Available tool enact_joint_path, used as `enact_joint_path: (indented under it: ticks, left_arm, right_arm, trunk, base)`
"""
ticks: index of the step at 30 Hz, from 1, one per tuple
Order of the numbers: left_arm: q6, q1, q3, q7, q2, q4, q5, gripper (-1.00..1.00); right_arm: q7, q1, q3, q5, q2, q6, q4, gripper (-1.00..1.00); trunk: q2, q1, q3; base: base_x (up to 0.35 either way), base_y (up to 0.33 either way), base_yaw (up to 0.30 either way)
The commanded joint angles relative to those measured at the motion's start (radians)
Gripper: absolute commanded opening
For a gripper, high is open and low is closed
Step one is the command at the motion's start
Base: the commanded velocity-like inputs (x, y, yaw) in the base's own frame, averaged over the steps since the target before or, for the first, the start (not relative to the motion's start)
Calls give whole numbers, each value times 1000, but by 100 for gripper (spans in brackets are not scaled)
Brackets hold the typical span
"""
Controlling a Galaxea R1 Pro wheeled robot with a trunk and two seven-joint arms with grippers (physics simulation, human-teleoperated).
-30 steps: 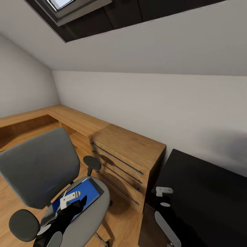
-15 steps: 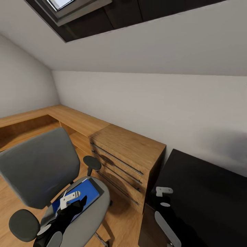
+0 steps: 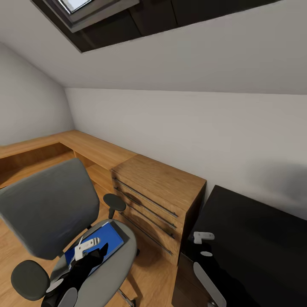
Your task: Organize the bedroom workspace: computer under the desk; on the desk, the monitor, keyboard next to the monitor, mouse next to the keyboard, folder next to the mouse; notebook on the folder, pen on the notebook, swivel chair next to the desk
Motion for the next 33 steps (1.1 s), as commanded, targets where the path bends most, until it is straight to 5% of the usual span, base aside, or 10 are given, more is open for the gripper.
enact_joint_path:
  ticks: [1, 33]
  left_arm:
    - [1, -1, -2, 9, 1, -2, 9, 100]
    - [1, -1, -2, 9, 1, -2, 8, 100]
  right_arm:
    - [-3, -1, 3, -21, -2, 1, 20, -100]
    - [42, -1, 0, -25, -9, 2, -15, -100]
  trunk:
    - [-1, 0, -1]
    - [-1, 0, -1]
  base:
    - [0, 0, 0]
    - [0, 0, 0]
